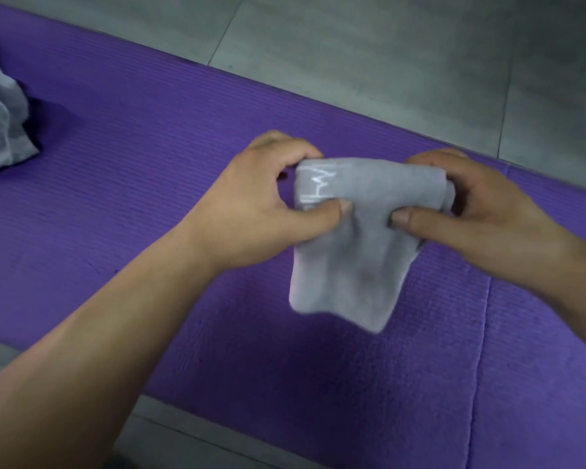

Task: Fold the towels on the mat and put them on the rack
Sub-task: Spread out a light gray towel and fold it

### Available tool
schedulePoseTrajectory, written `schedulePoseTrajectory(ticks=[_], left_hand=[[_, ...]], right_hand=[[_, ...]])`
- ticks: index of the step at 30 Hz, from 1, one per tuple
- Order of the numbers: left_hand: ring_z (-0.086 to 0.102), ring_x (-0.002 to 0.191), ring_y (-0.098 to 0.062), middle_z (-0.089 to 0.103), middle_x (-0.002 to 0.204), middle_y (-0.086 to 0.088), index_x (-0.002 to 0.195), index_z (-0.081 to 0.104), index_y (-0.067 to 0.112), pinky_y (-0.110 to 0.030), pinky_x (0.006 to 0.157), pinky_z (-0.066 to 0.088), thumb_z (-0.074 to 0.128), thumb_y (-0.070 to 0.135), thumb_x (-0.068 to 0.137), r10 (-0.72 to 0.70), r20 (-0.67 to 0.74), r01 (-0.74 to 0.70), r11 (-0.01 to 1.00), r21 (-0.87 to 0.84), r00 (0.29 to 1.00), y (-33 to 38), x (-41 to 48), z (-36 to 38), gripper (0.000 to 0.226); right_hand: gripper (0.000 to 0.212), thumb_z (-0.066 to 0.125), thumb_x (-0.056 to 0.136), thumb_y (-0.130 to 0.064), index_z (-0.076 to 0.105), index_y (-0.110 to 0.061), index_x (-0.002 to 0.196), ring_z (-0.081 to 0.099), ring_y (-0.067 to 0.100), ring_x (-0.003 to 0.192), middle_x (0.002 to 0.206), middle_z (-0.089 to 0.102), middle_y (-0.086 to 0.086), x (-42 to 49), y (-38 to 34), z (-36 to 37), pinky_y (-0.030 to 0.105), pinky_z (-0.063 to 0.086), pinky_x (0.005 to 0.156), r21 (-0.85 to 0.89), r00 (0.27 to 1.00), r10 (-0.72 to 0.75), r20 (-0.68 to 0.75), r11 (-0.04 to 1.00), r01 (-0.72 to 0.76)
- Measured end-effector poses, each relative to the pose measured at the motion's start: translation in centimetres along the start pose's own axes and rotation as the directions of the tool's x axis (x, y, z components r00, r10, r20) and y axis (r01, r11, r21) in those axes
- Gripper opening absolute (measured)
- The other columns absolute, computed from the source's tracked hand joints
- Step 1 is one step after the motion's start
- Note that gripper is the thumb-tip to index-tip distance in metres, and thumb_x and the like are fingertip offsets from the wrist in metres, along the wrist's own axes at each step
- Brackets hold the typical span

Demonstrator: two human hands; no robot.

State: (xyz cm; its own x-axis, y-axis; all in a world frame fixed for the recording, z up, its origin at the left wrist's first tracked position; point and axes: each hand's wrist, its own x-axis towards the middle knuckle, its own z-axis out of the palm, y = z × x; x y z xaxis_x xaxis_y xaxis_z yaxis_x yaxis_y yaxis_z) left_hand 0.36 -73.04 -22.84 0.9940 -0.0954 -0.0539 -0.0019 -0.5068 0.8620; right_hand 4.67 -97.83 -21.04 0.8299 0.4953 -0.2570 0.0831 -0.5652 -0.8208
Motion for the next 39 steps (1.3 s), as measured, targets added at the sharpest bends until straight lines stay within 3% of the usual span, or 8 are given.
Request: schedulePoseTrajectory(ticks=[5,10,13,20,26,30,35,39], left_hand=[[0.061,0.068,-0.009,0.070,0.081,-0.003,0.099,0.062,0.018,-0.028,0.058,0.049,0.077,0.043,0.084,-0.317,-0.126,0.249,0.890,-0.382,0.940,-1.9,2.7,3.4,0.033],[0.064,0.094,-0.011,0.064,0.110,0.002,0.120,0.052,0.017,-0.027,0.071,0.049,0.077,0.060,0.078,-0.675,-0.066,0.595,0.688,-0.416,0.735,-7.4,5.0,7.6,0.065],[0.066,0.094,-0.010,0.065,0.104,0.005,0.120,0.051,0.014,-0.034,0.086,0.057,0.085,0.052,0.071,-0.666,0.005,0.632,0.706,-0.320,0.746,-9.4,5.2,7.9,0.072],[0.067,0.090,-0.014,0.068,0.105,0.001,0.118,0.056,0.013,-0.033,0.077,0.055,0.073,0.053,0.078,-0.665,0.137,0.677,0.703,-0.216,0.734,-9.0,4.4,7.7,0.059],[0.029,0.143,-0.028,0.028,0.158,-0.006,0.158,0.015,0.024,-0.048,0.118,0.029,0.057,0.053,0.094,-0.352,0.033,0.349,0.934,0.070,0.935,-9.1,0.6,10.6,0.081],[-0.008,0.156,-0.022,-0.016,0.169,-0.006,0.161,-0.008,0.027,-0.045,0.126,0.011,0.040,0.059,0.100,-0.119,0.121,0.071,0.937,0.342,0.985,-10.4,0.3,10.9,0.084],[-0.014,0.156,-0.024,-0.022,0.167,-0.013,0.159,-0.017,0.021,-0.044,0.127,-0.004,0.023,0.066,0.098,-0.194,0.164,0.086,0.858,0.506,0.967,-11.0,-0.5,12.0,0.086],[0.001,0.156,-0.025,0.005,0.169,-0.008,0.161,-0.003,0.025,-0.045,0.125,0.003,0.046,0.057,0.096,-0.276,0.172,0.196,0.905,0.377,0.946,-10.0,0.6,11.3,0.087]], right_hand=[[0.025,0.060,0.098,-0.020,0.063,-0.013,0.121,0.070,0.020,0.108,0.116,0.073,0.005,2.5,3.5,3.0,0.034,0.057,0.087,0.592,0.962,0.271,-0.040,0.782,-0.196],[0.052,0.072,0.085,-0.049,0.060,-0.017,0.124,0.073,0.020,0.098,0.114,0.073,0.002,7.4,8.5,7.0,0.047,0.061,0.080,0.608,0.847,0.512,-0.143,0.721,-0.333],[0.076,0.085,0.061,-0.050,0.057,-0.023,0.126,0.073,0.020,0.100,0.117,0.072,0.000,8.8,10.1,7.6,0.044,0.061,0.084,0.627,0.828,0.528,-0.188,0.714,-0.312],[0.078,0.075,0.080,-0.024,0.037,-0.026,0.149,0.071,0.016,0.107,0.128,0.066,-0.001,9.8,11.0,8.0,0.046,0.059,0.091,0.570,0.866,0.454,-0.210,0.777,-0.269],[0.078,0.063,0.096,-0.036,0.018,-0.033,0.159,0.015,0.021,0.151,0.166,0.016,-0.001,7.9,10.0,7.9,0.030,0.015,0.119,-0.124,0.928,0.175,-0.328,0.966,-0.226],[0.060,0.040,0.103,-0.046,0.022,-0.035,0.158,-0.010,0.018,0.155,0.169,-0.004,-0.009,7.0,10.5,7.9,0.033,0.001,0.121,-0.471,0.997,-0.049,-0.056,0.882,0.017],[0.064,0.015,0.103,-0.055,-0.009,-0.035,0.160,-0.028,0.019,0.151,0.165,-0.027,-0.009,6.5,12.1,8.5,0.044,-0.005,0.125,-0.710,0.997,0.027,0.071,0.703,0.031],[0.062,0.024,0.104,-0.054,-0.003,-0.040,0.159,-0.031,0.012,0.149,0.162,-0.029,-0.019,7.0,12.0,8.0,0.038,-0.007,0.120,-0.614,0.988,0.090,0.126,0.789,0.007]])
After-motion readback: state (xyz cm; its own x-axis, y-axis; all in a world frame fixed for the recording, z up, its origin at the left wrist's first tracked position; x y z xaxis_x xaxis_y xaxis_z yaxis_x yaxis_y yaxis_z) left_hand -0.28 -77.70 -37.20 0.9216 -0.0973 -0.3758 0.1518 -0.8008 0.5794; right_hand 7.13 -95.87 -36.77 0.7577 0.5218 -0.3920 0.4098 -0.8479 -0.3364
